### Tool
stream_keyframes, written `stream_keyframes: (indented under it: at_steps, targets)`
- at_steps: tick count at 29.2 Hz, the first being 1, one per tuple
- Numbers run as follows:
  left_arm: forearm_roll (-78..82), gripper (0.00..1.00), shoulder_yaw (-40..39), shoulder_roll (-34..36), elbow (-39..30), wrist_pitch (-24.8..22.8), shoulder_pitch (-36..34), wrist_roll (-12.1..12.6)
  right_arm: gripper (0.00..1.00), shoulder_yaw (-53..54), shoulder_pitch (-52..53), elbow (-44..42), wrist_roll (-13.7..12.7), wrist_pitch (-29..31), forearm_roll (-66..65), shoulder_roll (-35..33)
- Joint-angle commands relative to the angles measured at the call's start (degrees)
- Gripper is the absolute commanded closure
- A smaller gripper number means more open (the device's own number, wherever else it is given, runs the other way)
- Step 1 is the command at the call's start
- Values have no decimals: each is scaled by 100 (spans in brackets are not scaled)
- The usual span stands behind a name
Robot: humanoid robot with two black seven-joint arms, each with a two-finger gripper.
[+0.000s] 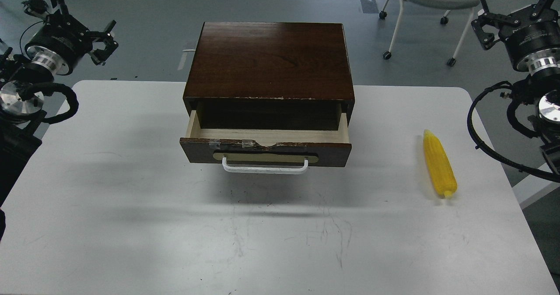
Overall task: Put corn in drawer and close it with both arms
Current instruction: 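Move the right arm toward the yellow corn cob beside the box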
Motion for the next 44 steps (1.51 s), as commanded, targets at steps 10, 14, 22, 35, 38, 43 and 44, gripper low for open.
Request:
stream_keyframes:
  at_steps: [10, 14, 22, 35, 38, 43, 44]
  targets:
    - [-4, 2, -11, 27, 132, 0, 1, -78, 0, -60, 23, 105, -9, 0, -192, -74]
    - [-4, 2, 6, -17, 352, 0, 115, -34, 0, -254, 207, 166, -9, 0, -895, -434]
    - [-4, 2, 15, -26, 344, 0, 203, -17, 0, -1264, 1016, 324, -44, 0, -2292, -1040]
    - [-4, 2, -99, -44, 273, 0, 616, -69, 2, -3769, 2704, 1449, 62, 0, -6808, -1893]
    - [-232, 2, -361, -192, 64, 0, 616, -52, 6, -3822, 2652, 2000, 62, 0, -8028, -2190]
    - [-224, 2, -398, -185, -595, 0, 668, -34, 3, -3953, 2450, 2539, 18, 0, -8498, -2482]
    - [-233, 2, -407, -176, -649, 0, 703, -34, 2, -4033, 2432, 2592, -17, 0, -8499, -2508]
